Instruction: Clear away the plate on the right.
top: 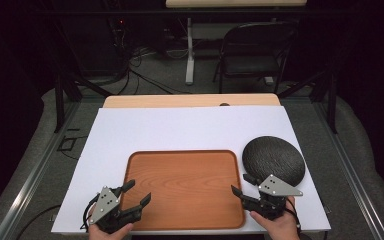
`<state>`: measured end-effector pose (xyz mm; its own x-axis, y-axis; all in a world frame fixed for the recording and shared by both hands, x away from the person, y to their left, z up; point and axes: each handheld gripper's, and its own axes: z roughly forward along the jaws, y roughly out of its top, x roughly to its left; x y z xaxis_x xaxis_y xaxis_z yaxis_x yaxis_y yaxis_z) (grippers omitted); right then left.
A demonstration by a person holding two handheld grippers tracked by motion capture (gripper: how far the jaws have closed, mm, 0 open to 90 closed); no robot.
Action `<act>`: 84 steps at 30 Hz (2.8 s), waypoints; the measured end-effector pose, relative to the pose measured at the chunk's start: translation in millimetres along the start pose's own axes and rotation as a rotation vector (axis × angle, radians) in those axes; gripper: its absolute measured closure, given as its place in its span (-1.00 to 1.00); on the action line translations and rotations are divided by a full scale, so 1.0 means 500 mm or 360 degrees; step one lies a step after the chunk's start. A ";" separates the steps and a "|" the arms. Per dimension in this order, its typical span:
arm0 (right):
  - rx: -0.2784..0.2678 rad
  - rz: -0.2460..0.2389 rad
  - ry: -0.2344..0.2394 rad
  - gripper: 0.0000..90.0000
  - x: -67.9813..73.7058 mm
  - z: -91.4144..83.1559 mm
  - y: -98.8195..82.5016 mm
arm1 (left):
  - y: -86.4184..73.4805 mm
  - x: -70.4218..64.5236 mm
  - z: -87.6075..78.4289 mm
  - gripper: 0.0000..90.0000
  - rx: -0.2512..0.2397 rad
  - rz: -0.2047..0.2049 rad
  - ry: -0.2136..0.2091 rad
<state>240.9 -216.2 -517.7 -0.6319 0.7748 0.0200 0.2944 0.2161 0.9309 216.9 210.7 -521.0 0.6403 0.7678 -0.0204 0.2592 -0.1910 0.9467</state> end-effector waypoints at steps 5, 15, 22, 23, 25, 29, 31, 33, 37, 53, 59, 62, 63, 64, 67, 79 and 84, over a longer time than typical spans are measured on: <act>-0.0001 0.0015 -0.0012 -0.04 -0.002 0.000 0.000 | 0.000 0.000 -0.001 -0.31 -0.0005 0.0000 -0.0002; 0.0013 0.0055 -0.0006 -0.07 -0.007 0.003 -0.001 | -0.002 0.000 -0.002 -0.31 0.0010 0.0004 -0.0015; 0.0017 0.0088 -0.0017 -0.14 -0.011 0.002 -0.003 | -0.001 -0.001 0.004 -0.39 0.0027 0.0000 -0.0031; 0.0016 0.0087 -0.0019 -0.17 -0.011 0.002 -0.002 | -0.001 -0.001 0.004 -0.41 0.0027 0.0000 -0.0031; 0.0023 0.0075 -0.0021 -0.21 -0.012 0.002 -0.002 | -0.001 0.000 0.005 -0.41 0.0031 0.0008 -0.0027; 0.0022 0.0059 -0.0034 -0.22 -0.012 -0.001 0.000 | -0.001 -0.003 0.006 -0.41 0.0030 0.0017 0.0012; 0.0023 0.0066 -0.0042 -0.22 -0.013 -0.001 0.000 | -0.001 -0.004 0.006 -0.41 0.0025 0.0018 0.0004; 0.0015 0.0069 -0.0048 -0.22 -0.015 -0.002 0.000 | 0.000 -0.004 0.006 -0.42 0.0028 0.0022 -0.0006; 0.0008 0.0075 -0.0062 -0.22 -0.020 -0.006 0.001 | 0.001 -0.003 0.007 -0.42 0.0055 -0.0007 -0.0023; -0.0012 0.0155 -0.0162 -0.23 -0.064 -0.032 0.003 | -0.003 -0.009 0.015 -0.55 0.0075 0.0034 -0.0026; -0.0014 0.0197 -0.0195 -0.24 -0.081 -0.040 0.002 | -0.004 -0.011 0.017 -0.62 0.0040 0.0039 -0.0030; -0.0016 0.0227 -0.0207 -0.24 -0.091 -0.044 0.001 | -0.004 -0.010 0.017 -0.62 0.0040 0.0040 -0.0027; -0.0013 0.0235 -0.0212 -0.24 -0.095 -0.046 0.000 | -0.004 -0.009 0.018 -0.62 0.0034 0.0034 -0.0022; -0.0011 0.0244 -0.0215 -0.24 -0.098 -0.046 0.000 | -0.004 -0.008 0.017 -0.62 0.0038 0.0026 -0.0026; -0.0009 0.0272 -0.0228 -0.24 -0.108 -0.050 -0.002 | -0.004 -0.006 0.016 -0.61 0.0035 0.0011 -0.0025; 0.0050 0.0393 -0.0296 -0.25 -0.160 -0.065 -0.016 | -0.003 0.000 0.014 -0.59 0.0060 -0.0047 -0.0070; 0.0051 0.0425 -0.0327 -0.25 -0.175 -0.073 -0.020 | -0.003 0.001 0.014 -0.59 0.0060 -0.0052 -0.0072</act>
<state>267.1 -308.1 -515.2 -0.3729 0.9093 0.1845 0.4542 0.0055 0.8909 222.0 207.0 -524.9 0.6628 0.7458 -0.0662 0.3071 -0.1902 0.9325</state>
